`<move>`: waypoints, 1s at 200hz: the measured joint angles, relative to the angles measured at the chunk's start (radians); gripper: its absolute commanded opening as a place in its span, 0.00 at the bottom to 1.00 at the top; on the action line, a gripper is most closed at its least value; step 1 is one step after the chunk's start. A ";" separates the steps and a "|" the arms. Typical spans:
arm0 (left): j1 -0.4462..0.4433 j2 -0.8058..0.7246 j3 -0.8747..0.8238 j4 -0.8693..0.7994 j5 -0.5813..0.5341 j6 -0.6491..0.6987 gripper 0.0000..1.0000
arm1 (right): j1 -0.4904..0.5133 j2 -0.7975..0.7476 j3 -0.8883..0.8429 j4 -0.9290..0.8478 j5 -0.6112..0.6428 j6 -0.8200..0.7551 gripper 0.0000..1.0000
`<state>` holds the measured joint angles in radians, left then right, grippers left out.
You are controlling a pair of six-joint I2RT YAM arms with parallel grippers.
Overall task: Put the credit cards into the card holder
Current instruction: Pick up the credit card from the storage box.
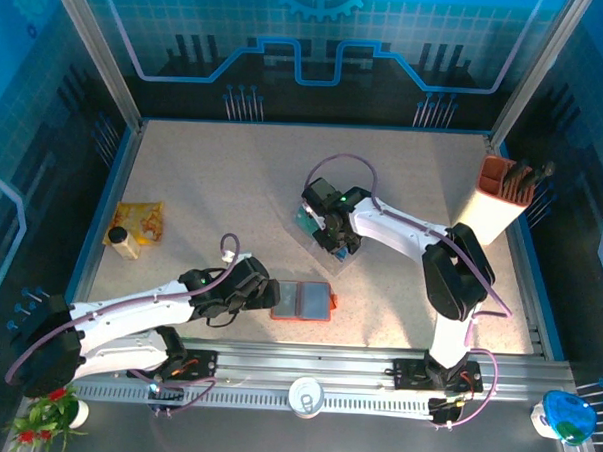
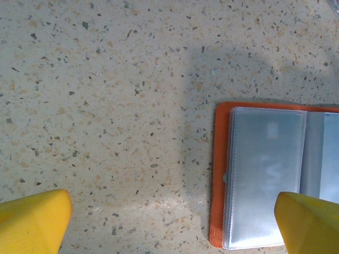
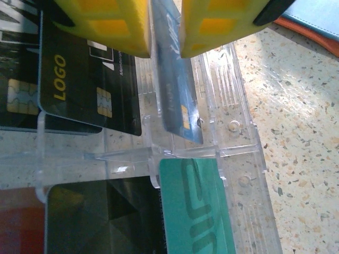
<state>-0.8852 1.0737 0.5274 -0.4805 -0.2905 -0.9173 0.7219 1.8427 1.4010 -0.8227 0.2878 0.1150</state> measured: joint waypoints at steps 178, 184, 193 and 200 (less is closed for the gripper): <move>0.005 0.001 0.003 -0.003 0.000 0.021 0.99 | 0.004 -0.180 0.062 -0.056 -0.159 -0.021 0.00; 0.006 0.003 0.005 -0.004 0.000 0.026 0.99 | 0.005 -0.202 0.061 -0.054 -0.172 -0.013 0.00; 0.006 0.010 0.010 -0.004 0.000 0.030 0.99 | 0.006 -0.241 0.051 -0.037 -0.190 0.002 0.00; 0.006 0.015 0.014 -0.005 0.000 0.033 0.99 | 0.006 -0.273 0.034 -0.018 -0.205 0.017 0.00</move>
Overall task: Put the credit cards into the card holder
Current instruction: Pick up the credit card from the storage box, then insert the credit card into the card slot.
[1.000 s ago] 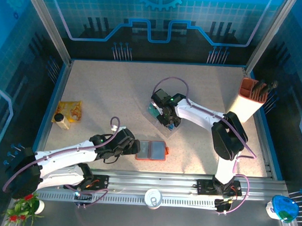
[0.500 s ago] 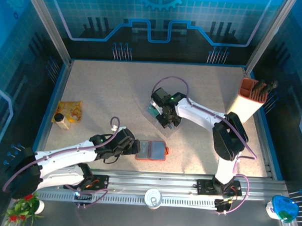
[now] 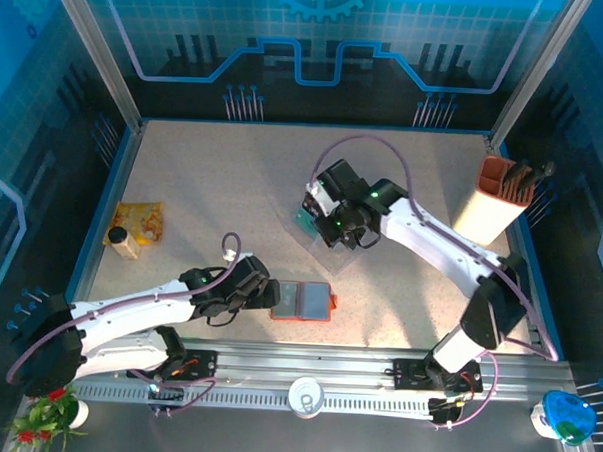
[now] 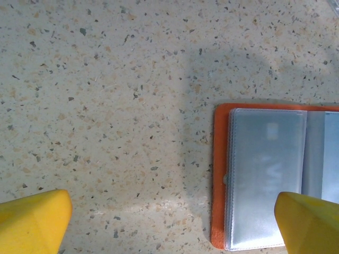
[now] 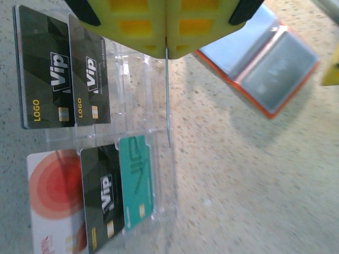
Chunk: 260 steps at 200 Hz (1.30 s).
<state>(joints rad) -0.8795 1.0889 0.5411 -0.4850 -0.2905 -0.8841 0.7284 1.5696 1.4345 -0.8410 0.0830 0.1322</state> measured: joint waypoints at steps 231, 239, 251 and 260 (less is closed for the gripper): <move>-0.023 0.212 0.071 0.040 0.031 0.029 0.99 | 0.314 -0.360 -1.114 1.331 0.126 0.890 0.00; -0.025 0.214 0.070 0.043 0.030 0.027 0.99 | 0.321 -0.355 -1.115 1.342 0.137 0.897 0.00; -0.029 0.215 0.065 0.049 0.030 0.026 0.99 | 0.331 -0.346 -1.117 1.358 0.155 0.907 0.00; -0.031 0.215 0.059 0.050 0.030 0.025 0.99 | 0.337 -0.341 -1.120 1.368 0.169 0.912 0.00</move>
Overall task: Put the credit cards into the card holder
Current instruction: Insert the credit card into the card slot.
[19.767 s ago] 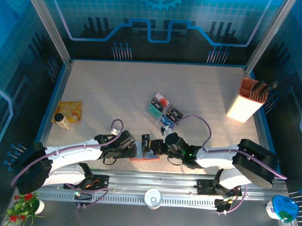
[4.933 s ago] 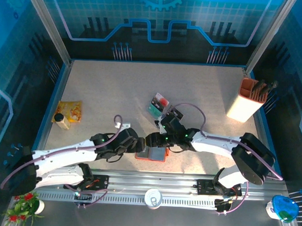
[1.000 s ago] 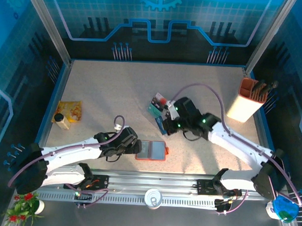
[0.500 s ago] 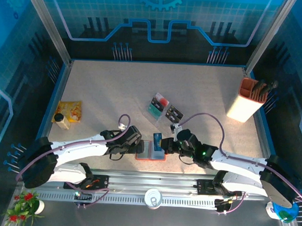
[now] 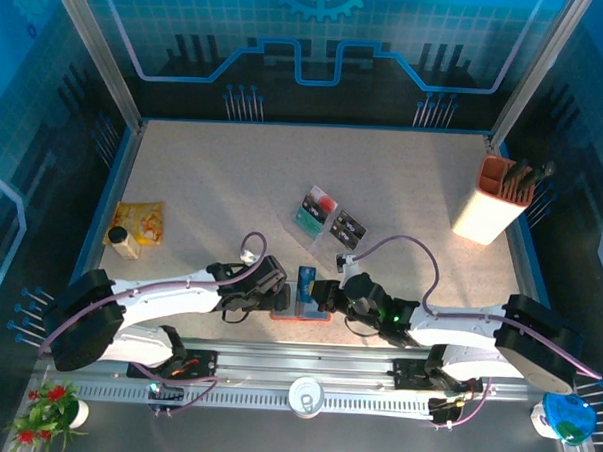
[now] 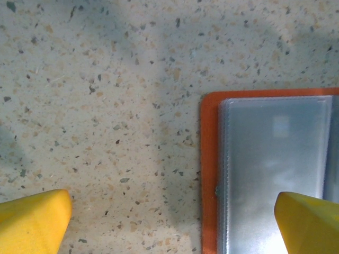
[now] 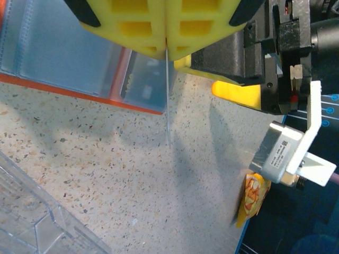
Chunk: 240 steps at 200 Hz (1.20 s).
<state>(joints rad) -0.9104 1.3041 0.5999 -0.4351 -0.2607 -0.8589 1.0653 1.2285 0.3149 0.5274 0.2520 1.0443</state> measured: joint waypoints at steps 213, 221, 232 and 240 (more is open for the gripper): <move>-0.018 0.013 -0.027 0.011 -0.027 -0.033 0.99 | 0.042 0.146 -0.028 0.131 0.082 0.069 0.00; -0.018 0.013 -0.027 0.011 -0.027 -0.033 0.99 | 0.042 0.150 -0.029 0.134 0.082 0.072 0.00; -0.018 0.013 -0.027 0.011 -0.027 -0.033 0.99 | 0.042 0.153 -0.030 0.140 0.082 0.076 0.00; -0.018 0.013 -0.027 0.011 -0.027 -0.033 0.99 | 0.042 0.154 -0.033 0.144 0.082 0.079 0.00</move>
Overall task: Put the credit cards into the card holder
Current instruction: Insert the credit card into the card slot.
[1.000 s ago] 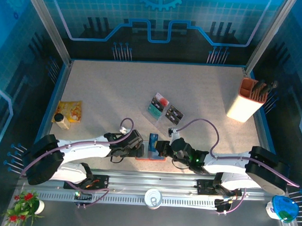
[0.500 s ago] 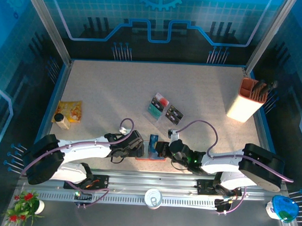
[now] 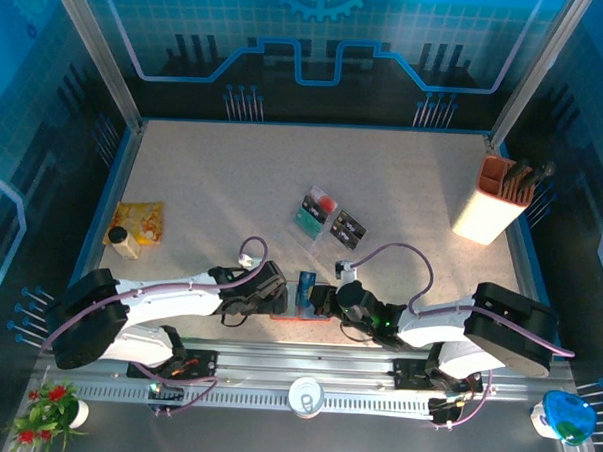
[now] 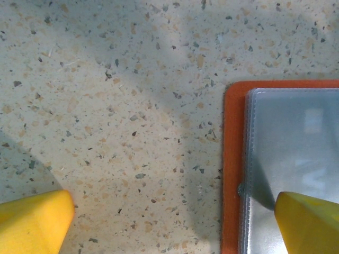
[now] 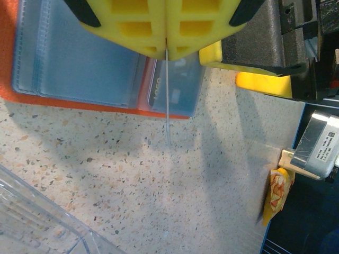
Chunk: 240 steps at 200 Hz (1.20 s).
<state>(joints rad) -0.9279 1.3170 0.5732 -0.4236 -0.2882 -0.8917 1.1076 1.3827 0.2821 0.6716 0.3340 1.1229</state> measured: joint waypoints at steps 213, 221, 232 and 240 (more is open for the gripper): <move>-0.004 0.005 0.000 0.001 -0.004 0.000 0.99 | 0.026 0.143 -0.033 0.179 -0.005 0.090 0.00; -0.004 0.005 0.000 0.001 -0.004 0.000 0.99 | 0.026 0.143 -0.033 0.179 -0.006 0.090 0.00; -0.004 0.005 0.000 0.001 -0.004 0.000 0.99 | 0.026 0.143 -0.033 0.178 -0.012 0.090 0.00; -0.004 0.005 0.000 0.001 -0.004 0.000 0.99 | 0.026 0.143 -0.033 0.176 -0.019 0.090 0.00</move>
<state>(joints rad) -0.9318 1.3216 0.5728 -0.4225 -0.2920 -0.8917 1.1332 1.5253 0.2493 0.8474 0.3153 1.2129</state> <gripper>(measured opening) 0.992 0.063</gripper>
